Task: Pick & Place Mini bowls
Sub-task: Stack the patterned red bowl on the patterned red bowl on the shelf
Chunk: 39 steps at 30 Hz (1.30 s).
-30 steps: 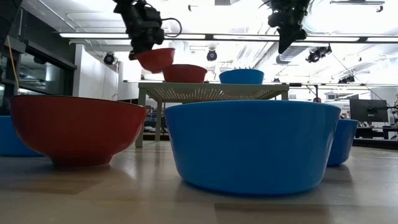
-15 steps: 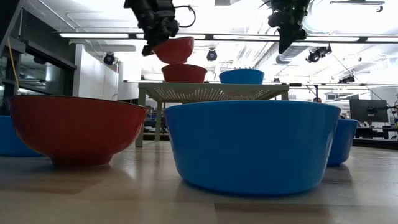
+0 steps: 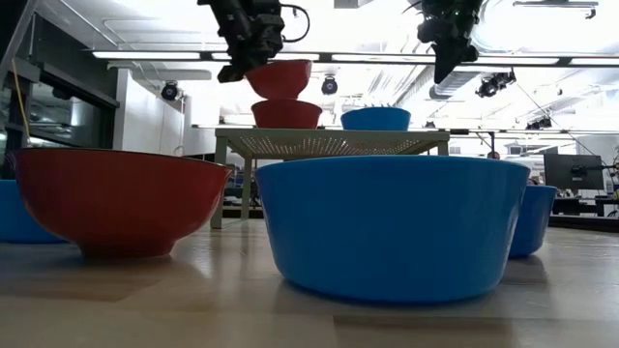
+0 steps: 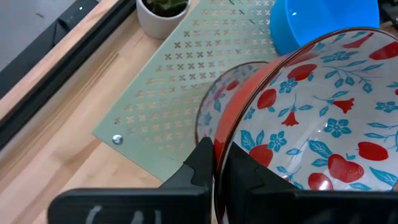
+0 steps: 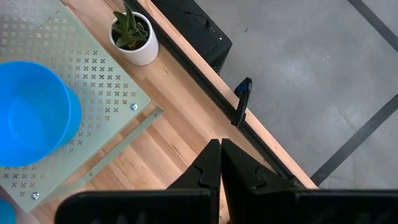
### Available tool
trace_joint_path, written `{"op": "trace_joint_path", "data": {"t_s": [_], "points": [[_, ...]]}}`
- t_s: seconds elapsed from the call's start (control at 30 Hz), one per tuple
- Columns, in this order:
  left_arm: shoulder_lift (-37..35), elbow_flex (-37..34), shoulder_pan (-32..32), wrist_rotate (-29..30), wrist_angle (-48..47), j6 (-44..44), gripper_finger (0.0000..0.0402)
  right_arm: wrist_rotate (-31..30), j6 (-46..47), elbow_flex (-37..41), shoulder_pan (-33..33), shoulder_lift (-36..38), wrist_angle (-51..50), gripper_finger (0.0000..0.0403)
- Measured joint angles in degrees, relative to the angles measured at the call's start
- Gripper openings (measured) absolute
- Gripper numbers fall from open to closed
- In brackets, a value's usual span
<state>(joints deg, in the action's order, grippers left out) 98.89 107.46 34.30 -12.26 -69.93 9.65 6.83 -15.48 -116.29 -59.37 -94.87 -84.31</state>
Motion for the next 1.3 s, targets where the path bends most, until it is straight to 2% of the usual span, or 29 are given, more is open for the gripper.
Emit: {"op": "trace_joint_path", "data": {"t_s": [0.27, 0.7, 0.97, 1.3], "points": [[3.7, 0.0, -2.6, 4.1, 1.1, 2.6, 0.0005, -0.9, -0.6, 0.0, 0.0, 0.0, 0.0, 0.0], [5.9, 0.1, -4.0, 4.7, 1.3, 2.2, 0.0005, -0.9, -1.0, 0.0, 0.0, 0.0, -0.2, 0.0], [5.9, 0.0, -3.9, 5.0, 1.0, 2.0, 0.0049, -0.6, -1.1, 0.0, 0.0, 0.0, -0.2, 0.0], [5.9, 0.0, -3.9, 5.1, 1.2, 0.9, 0.0056, -0.5, -1.1, 0.0, 0.0, 0.0, -0.3, 0.0]]}}
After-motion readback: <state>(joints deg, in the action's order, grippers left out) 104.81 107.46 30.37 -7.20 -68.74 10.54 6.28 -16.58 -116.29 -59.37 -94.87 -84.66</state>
